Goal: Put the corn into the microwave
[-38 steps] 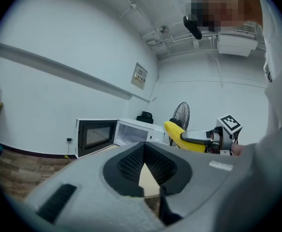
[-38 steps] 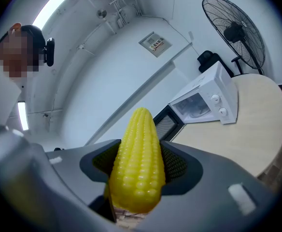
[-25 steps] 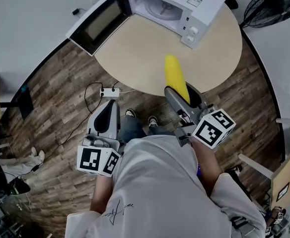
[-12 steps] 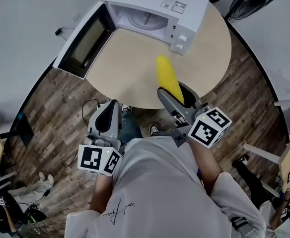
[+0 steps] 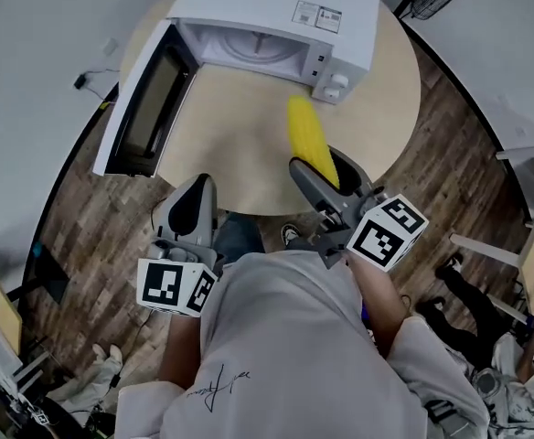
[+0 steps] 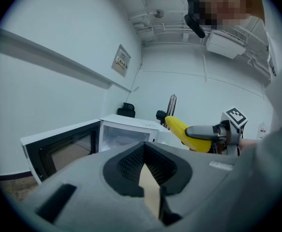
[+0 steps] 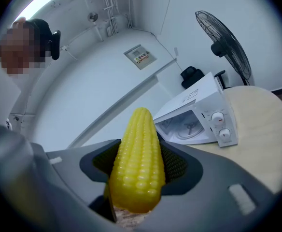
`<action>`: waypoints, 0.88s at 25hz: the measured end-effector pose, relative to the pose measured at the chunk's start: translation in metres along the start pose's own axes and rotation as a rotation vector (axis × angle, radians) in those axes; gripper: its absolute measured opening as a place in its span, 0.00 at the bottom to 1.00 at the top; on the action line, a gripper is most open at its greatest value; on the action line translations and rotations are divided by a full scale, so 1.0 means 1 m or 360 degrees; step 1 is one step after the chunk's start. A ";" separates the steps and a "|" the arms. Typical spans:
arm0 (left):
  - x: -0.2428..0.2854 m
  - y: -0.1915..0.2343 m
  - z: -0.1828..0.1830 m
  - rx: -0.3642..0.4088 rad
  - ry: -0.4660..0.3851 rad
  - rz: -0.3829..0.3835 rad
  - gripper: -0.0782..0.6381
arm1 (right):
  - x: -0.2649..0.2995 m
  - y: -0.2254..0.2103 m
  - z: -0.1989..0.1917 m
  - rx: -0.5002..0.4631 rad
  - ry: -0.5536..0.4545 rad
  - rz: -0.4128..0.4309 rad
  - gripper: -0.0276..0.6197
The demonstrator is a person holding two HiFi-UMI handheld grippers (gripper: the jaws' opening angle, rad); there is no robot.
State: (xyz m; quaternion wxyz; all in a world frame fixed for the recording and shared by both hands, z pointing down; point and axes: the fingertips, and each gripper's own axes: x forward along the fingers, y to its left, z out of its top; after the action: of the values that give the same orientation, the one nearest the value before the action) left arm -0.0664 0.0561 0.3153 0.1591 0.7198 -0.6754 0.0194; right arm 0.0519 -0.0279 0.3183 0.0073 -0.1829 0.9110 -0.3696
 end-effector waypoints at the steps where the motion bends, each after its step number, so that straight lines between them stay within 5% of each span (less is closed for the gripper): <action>1: 0.004 0.006 0.001 0.0003 0.0010 -0.0024 0.10 | 0.005 0.000 0.000 0.0001 -0.0004 -0.0022 0.45; 22: 0.041 0.073 0.018 0.0026 0.0121 -0.0534 0.10 | 0.084 0.001 0.001 -0.0034 -0.0188 -0.0386 0.45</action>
State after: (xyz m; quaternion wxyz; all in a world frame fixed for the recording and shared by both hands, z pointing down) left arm -0.1376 0.0092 0.3232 0.1798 0.8224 -0.5392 0.0253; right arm -0.0269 -0.0566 0.3273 0.0141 -0.3132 0.8841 -0.3465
